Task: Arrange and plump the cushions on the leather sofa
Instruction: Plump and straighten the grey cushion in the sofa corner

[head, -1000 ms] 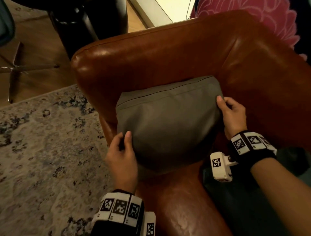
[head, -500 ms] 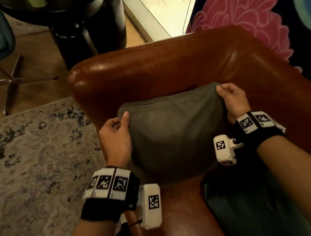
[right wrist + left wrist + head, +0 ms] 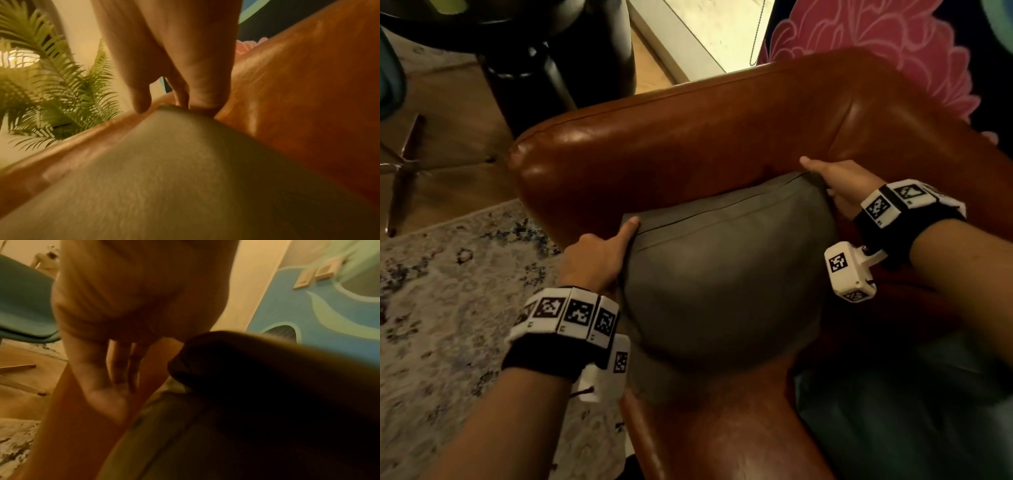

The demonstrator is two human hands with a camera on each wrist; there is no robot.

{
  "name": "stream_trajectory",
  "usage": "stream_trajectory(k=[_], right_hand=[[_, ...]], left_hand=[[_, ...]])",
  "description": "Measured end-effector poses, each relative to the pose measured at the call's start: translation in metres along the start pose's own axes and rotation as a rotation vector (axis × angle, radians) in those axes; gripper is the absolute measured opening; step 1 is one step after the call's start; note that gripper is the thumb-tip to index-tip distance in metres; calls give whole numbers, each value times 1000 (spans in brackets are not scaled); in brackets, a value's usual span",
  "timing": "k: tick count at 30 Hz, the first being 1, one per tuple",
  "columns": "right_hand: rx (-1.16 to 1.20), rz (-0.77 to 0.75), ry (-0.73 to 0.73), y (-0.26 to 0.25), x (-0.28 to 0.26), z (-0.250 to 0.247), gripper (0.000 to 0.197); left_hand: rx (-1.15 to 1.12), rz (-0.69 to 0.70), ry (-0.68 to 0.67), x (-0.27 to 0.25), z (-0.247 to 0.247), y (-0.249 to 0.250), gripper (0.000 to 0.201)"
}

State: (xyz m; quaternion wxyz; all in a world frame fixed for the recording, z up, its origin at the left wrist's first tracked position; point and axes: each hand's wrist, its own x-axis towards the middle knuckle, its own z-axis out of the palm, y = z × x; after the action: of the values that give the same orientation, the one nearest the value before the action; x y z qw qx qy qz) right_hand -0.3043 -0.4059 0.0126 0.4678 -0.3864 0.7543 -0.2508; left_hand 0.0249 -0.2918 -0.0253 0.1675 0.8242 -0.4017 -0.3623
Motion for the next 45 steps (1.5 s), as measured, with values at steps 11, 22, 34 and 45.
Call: stream_trajectory(k=[11, 22, 34, 45], right_hand=[[-626, 105, -77, -5, -9, -25, 69], [275, -46, -143, 45, -32, -25, 41], [303, -421, 95, 77, -67, -7, 11], [471, -312, 357, 121, -63, 36, 18]], left_hand=[[-272, -7, -115, -20, -18, 5, 49], [-751, 27, -116, -52, -10, -17, 35], [-740, 354, -22, -92, 11, -39, 13], [-554, 388, 285, -118, 78, -56, 48]])
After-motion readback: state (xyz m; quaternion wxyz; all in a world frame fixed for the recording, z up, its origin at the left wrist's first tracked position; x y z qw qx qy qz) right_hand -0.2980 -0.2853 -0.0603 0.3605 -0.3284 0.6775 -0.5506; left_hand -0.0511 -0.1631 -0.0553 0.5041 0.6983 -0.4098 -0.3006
